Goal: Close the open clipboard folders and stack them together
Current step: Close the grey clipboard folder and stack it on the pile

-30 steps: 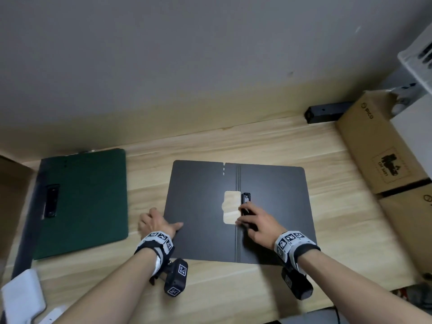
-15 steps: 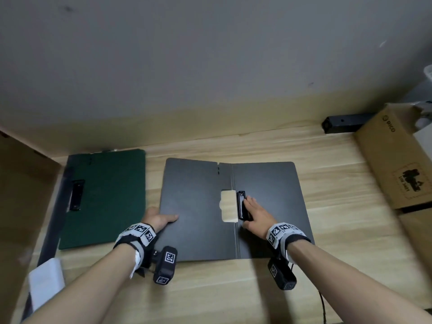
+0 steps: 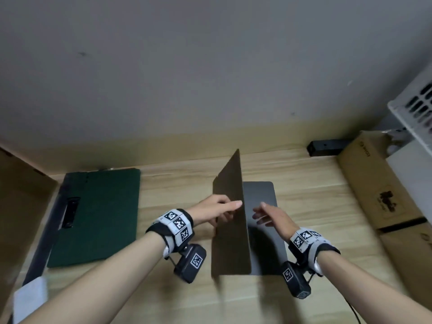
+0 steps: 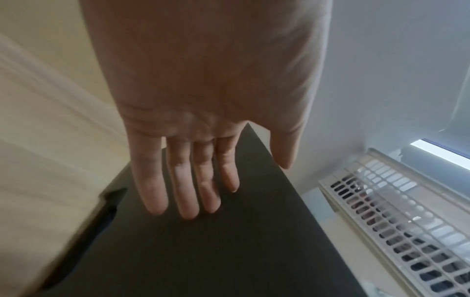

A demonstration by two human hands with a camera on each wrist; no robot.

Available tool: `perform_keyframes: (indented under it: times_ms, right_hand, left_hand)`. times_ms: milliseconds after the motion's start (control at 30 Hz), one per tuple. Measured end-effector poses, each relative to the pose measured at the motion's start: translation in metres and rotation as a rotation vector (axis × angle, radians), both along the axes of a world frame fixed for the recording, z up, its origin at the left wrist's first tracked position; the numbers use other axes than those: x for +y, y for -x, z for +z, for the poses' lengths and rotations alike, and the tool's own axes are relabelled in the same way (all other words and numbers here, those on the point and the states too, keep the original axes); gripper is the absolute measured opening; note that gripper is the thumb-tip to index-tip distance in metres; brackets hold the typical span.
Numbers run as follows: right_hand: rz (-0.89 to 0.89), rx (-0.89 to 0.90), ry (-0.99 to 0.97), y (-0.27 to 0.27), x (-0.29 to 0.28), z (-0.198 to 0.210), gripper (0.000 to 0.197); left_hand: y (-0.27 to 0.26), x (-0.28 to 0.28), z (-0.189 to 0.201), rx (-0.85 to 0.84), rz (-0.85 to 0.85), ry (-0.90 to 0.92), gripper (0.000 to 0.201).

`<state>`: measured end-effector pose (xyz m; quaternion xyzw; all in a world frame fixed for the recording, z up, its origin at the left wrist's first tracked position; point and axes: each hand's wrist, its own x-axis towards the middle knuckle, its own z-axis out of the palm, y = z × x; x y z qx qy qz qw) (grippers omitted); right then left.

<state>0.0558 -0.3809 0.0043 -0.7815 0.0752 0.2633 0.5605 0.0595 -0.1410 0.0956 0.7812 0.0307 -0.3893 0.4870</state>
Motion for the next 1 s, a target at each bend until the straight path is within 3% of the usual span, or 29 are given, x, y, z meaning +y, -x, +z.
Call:
perform_keyframes:
  times_ms: [167,267,367,433,533,667,767,933,1000]
  right_hand:
    - [-0.246,0.049,-0.031,0.006,-0.043,-0.004,0.050]
    - [-0.233,0.041,0.071,0.011,-0.054,-0.019,0.028]
    - [-0.113,0.042,0.180,0.015,-0.052,-0.041,0.024]
    - [-0.064,0.059,0.273,0.017,-0.047,-0.059,0.028]
    - [-0.102,0.086,0.408,0.015,-0.042,-0.072,0.028]
    - [-0.153,0.190,0.332,0.007,-0.033,-0.074,0.046]
    - [-0.111,0.209,0.274,0.003,-0.010,-0.084,0.057]
    - [-0.035,0.165,0.250,-0.014,0.062,-0.090,0.046]
    - [-0.018,0.146,0.243,-0.022,0.102,-0.079,0.037]
  left_hand:
    - [-0.007,-0.022,-0.064,0.019,0.044,-0.190,0.035]
    - [-0.002,-0.018,-0.098,0.042,0.092,-0.366,0.022]
    - [0.009,-0.018,-0.127,0.117,0.200,-0.429,0.049]
    - [0.017,-0.021,-0.137,0.156,0.353,-0.384,0.058]
    - [0.021,-0.020,-0.147,0.207,0.542,-0.279,0.040]
    - [0.023,0.001,-0.155,0.236,0.693,-0.145,0.054]
    - [0.024,0.025,-0.143,0.197,0.784,-0.068,0.036]
    - [0.028,0.102,-0.136,0.130,0.909,-0.010,0.072]
    - [0.035,0.140,-0.126,0.095,0.969,-0.046,0.068]
